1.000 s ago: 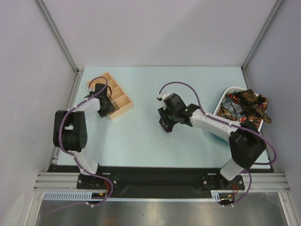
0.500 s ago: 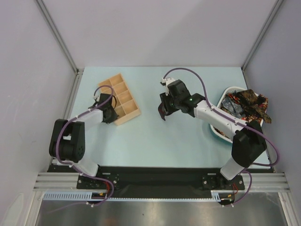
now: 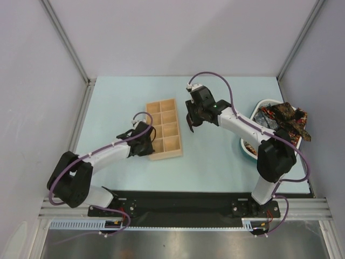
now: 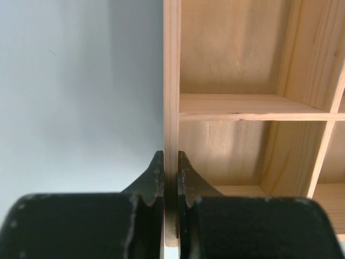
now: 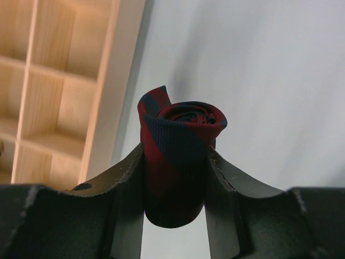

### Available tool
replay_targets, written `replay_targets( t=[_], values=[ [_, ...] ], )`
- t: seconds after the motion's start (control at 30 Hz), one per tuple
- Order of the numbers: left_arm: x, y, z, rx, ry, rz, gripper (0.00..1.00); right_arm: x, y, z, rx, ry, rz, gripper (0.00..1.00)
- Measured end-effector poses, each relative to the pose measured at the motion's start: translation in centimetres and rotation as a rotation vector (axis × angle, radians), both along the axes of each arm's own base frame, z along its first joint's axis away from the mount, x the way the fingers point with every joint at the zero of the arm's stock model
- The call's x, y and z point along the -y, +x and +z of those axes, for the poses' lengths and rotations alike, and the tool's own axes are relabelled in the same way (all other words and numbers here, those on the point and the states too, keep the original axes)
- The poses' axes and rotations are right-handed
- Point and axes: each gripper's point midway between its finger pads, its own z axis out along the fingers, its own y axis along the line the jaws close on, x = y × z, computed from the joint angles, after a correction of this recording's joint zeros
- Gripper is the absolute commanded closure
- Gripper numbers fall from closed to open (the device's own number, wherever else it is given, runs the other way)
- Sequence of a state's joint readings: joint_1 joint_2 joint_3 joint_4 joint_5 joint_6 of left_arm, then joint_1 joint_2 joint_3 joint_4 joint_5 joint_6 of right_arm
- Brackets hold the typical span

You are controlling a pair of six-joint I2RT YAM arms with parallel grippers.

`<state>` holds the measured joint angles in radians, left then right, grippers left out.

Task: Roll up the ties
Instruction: Place the rolled tie into the container

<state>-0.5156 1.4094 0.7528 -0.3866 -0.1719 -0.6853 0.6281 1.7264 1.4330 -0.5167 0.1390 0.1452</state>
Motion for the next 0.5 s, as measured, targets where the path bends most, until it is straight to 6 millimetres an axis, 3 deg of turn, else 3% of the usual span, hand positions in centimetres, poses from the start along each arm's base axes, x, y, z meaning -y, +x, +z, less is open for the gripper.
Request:
replay_targets(
  t=[0.13, 0.33, 0.5],
  values=[
    [2.0, -2.8, -0.6, -0.022, 0.017, -0.065, 1.00, 1.2, 1.6, 0.0, 0.010, -0.012, -0.068, 0.84],
    [4.0, -5.4, -1.1, -0.015, 0.053, -0.095, 0.98, 3.6, 3.5, 0.0, 0.005, -0.034, -0.165, 0.85],
    [5.2, -6.8, -1.6, -0.011, 0.077, -0.100, 0.81, 3.8, 4.1, -0.4, -0.002, -0.035, -0.195, 0.85]
  ],
)
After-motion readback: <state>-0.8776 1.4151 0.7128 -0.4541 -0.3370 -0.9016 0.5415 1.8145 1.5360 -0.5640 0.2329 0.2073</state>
